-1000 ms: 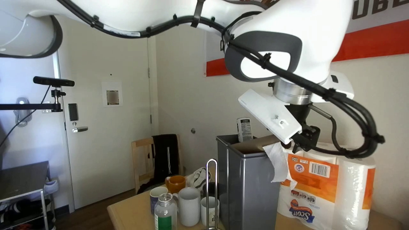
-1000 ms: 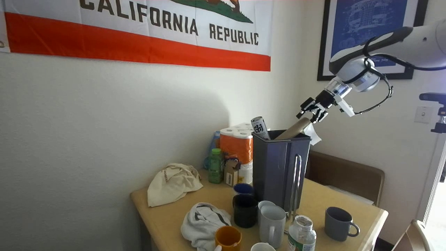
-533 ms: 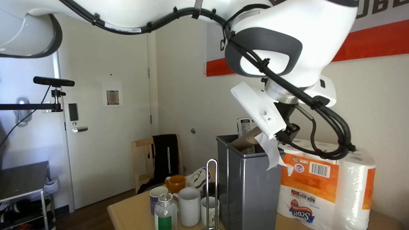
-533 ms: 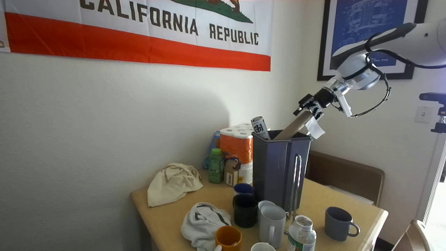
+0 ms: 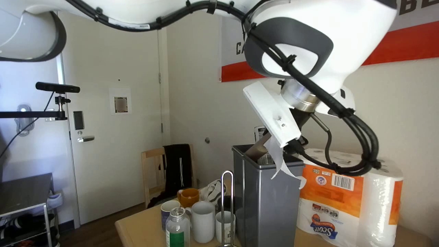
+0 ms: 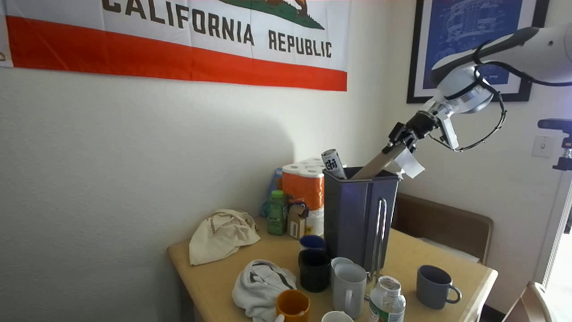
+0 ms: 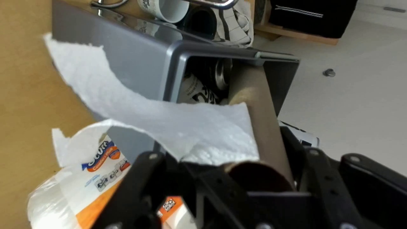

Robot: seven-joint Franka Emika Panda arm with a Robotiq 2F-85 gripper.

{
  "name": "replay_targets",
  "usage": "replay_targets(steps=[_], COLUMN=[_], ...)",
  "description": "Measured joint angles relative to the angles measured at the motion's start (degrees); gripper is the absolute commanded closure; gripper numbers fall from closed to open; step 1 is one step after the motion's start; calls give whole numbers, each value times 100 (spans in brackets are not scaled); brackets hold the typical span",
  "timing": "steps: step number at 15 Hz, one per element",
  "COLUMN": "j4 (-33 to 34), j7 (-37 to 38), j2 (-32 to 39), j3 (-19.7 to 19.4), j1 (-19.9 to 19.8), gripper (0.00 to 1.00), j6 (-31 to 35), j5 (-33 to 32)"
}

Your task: Take the paper towel core and place it on the paper towel stand

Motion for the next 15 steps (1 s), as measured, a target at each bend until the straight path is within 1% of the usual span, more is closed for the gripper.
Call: replay_targets(steps=[3, 4, 6, 9, 11, 13, 15], j4=[109, 190, 406, 838, 1190, 1621, 2106], j7=[139, 218, 440, 944, 1281, 1620, 1951], j2=[-39, -60, -131, -293, -392, -451, -490], j3=[-37, -47, -53, -56, -55, -53, -47], j1=[-9, -9, -6, 38, 101, 191, 300], gripper=[95, 97, 93, 99, 97, 97, 97], j6=[-184, -257, -449, -830, -1116, -1485, -2002], j5=[-2, -19, -111, -421, -638, -947, -1368])
